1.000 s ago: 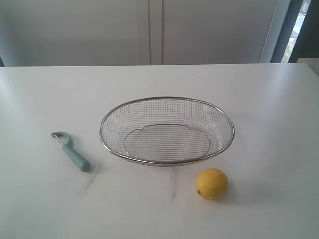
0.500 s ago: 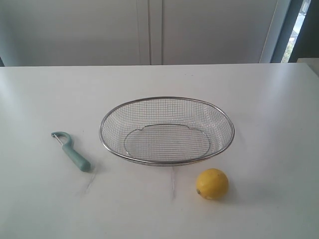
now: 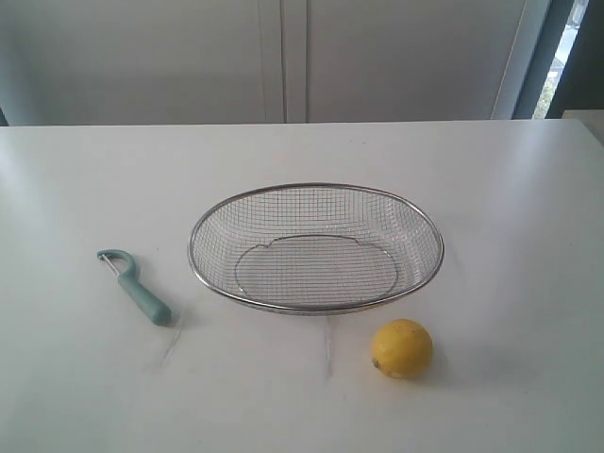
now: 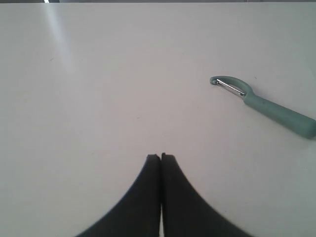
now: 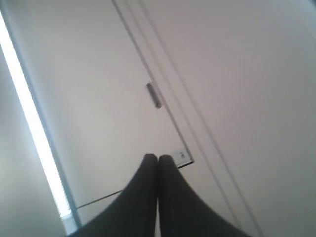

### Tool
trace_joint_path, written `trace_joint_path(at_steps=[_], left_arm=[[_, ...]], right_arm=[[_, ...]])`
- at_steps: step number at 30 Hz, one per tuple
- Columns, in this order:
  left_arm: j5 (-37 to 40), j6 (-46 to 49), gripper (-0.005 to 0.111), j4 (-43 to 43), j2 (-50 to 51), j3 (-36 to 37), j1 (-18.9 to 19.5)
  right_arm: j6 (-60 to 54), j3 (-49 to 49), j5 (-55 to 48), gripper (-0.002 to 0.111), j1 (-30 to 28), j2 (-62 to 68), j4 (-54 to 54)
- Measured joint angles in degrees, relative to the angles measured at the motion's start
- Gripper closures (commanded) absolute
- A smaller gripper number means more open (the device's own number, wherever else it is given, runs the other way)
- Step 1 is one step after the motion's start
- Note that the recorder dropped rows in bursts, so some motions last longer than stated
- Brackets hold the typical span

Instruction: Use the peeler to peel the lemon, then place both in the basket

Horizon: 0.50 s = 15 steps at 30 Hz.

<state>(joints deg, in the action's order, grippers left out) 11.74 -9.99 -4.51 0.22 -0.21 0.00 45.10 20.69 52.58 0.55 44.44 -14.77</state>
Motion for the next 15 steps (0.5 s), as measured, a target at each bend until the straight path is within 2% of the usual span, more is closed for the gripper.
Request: trace_joint_path(at_steps=[2, 6, 7, 11, 15], left_arm=[[0.00, 0.00, 0.107, 0.00, 0.00, 0.00, 0.00], [0.00, 0.00, 0.107, 0.00, 0.00, 0.00, 0.00], [0.00, 0.00, 0.107, 0.00, 0.00, 0.00, 0.00], [0.00, 0.00, 0.107, 0.00, 0.00, 0.00, 0.00], [0.00, 0.00, 0.107, 0.00, 0.00, 0.00, 0.00]], right_arm=[[4.78, 4.64, 0.11, 0.108, 0.00, 3.54, -10.58], [13.46, 10.39, 0.22, 0.108, 0.00, 8.49, -20.81], [19.82, 13.44, -0.41, 0.108, 0.00, 10.77, -27.46], [31.11, 19.13, -3.70, 0.108, 1.53, 13.83, -42.69], [44.78, 27.96, -20.98, 0.108, 12.02, 17.33, -64.87]])
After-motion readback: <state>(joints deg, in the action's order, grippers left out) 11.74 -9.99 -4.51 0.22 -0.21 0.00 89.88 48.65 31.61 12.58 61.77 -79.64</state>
